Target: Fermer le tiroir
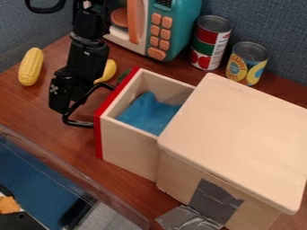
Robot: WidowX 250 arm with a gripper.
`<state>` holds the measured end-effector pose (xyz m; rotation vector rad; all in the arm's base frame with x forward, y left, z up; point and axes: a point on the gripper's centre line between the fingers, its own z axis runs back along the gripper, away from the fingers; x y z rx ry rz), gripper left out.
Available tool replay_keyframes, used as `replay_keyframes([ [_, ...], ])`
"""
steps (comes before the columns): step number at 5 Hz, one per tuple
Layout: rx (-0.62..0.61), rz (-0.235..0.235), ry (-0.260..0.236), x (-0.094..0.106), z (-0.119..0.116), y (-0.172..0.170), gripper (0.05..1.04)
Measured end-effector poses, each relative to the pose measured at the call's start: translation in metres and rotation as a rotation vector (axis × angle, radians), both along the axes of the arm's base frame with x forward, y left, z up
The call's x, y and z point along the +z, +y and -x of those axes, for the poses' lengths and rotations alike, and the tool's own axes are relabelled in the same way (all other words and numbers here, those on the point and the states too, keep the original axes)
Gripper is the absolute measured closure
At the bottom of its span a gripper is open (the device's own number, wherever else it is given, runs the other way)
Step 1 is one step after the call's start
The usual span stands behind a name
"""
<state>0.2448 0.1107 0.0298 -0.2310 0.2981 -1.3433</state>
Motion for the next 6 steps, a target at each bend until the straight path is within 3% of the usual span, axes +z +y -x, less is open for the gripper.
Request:
replay_keyframes([
  [2, 0.024, 0.111, -0.045, 0.013, -0.003, -0.023, 0.083],
  [3, 0.011, 0.140, -0.048, 0.013, -0.007, -0.038, 0.083],
  [4, 0.010, 0.145, -0.015, 0.003, -0.005, -0.046, 0.083],
  [6, -0.038, 0.182, -0.026, 0.003, -0.014, -0.082, 0.083],
])
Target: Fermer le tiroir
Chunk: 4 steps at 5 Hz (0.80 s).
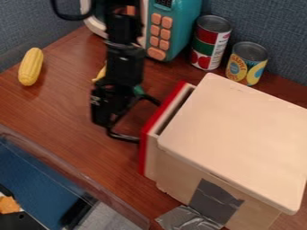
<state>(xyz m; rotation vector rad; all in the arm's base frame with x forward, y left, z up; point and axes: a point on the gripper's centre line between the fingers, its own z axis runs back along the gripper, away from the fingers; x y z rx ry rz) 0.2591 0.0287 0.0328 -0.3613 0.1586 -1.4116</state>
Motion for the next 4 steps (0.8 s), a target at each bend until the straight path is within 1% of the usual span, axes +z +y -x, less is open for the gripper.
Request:
replay_keyframes([
  [1, -0.049, 0.014, 0.001, 0.004, -0.001, -0.027, 0.083],
  [2, -0.037, 0.011, -0.019, 0.011, -0.003, -0.035, 0.083],
  [3, 0.056, -0.062, -0.044, 0.025, 0.000, -0.020, 0.084],
  [4, 0.304, -0.256, -0.055, 0.043, 0.007, 0.029, 0.084],
])
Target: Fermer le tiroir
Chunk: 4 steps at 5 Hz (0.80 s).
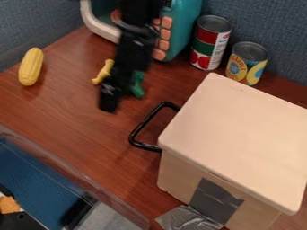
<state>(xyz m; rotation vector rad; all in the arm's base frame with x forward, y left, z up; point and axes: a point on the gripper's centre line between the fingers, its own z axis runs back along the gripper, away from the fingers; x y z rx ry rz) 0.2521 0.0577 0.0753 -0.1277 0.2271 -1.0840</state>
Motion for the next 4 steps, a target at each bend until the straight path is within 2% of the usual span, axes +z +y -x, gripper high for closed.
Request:
replay_keyframes([
  [1, 0.251, -0.096, -0.143, 0.026, 0.022, 0.047, 0.084],
  [2, 0.516, -0.016, -0.268, 0.034, 0.054, 0.094, 0.085],
  [3, 0.779, 0.115, -0.336, 0.036, 0.075, 0.118, 0.085],
  [4, 1.035, 0.168, -0.344, 0.046, 0.084, 0.100, 0.085],
])
